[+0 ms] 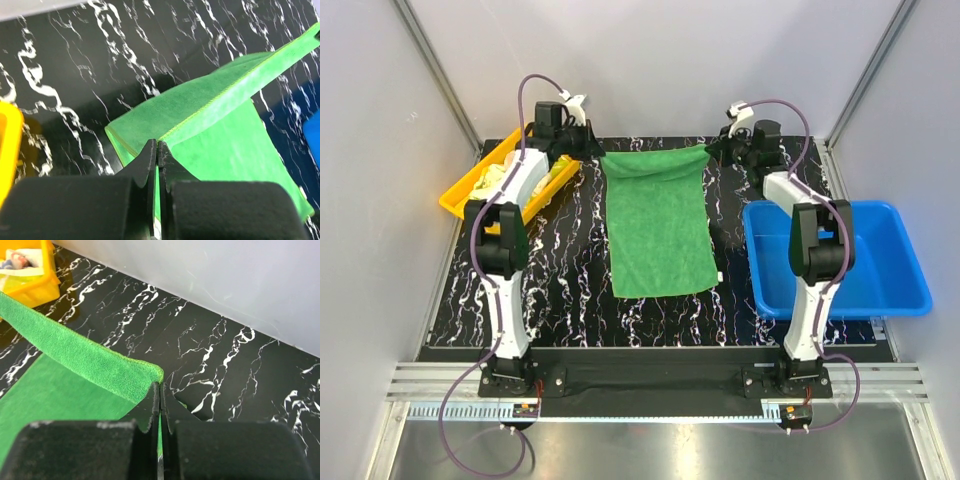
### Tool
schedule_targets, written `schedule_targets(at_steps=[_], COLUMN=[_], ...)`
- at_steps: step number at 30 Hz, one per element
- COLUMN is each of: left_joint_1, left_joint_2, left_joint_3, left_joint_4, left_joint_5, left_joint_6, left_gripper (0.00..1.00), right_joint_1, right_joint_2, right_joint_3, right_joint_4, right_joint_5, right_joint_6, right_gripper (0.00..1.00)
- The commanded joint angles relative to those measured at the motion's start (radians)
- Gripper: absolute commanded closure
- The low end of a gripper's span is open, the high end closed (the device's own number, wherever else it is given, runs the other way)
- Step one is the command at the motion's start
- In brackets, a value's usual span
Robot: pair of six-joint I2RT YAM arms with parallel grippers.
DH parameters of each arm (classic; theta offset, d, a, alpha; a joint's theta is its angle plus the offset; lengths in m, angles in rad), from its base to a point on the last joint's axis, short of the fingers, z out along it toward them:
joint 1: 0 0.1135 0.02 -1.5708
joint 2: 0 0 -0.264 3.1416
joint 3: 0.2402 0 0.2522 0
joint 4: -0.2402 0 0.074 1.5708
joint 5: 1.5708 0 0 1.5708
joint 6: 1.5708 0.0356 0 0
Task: Fold and stack the towels
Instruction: Fold the towel
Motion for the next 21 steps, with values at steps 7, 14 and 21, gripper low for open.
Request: schedule_targets(at_steps=[7,14,21], left_joint_1=[-0.036,-0.08,-0.148], left_joint_2=[-0.33,-0.486,-0.611], left_joint_3=[-0.244,-0.496,-0.677], left_joint_4=[0.022,0.027,0.016], left_joint_5=[-0.008,-0.04,-0.109], left_joint_6=[0.059,0.055,0.055], left_gripper=[1.0,1.0,1.0], right_joint_1=[0.004,0.004,0.026], right_joint_2=[-0.299,-0.419,-0.537], right_joint_3=[-0.24,-0.436,-0.564], right_joint_4=[0.024,0.007,-0.064], right_joint_5=[0.012,0.012,0.038], right_joint_6=[0.005,0.042,0.042], right_gripper=[1.0,1.0,1.0])
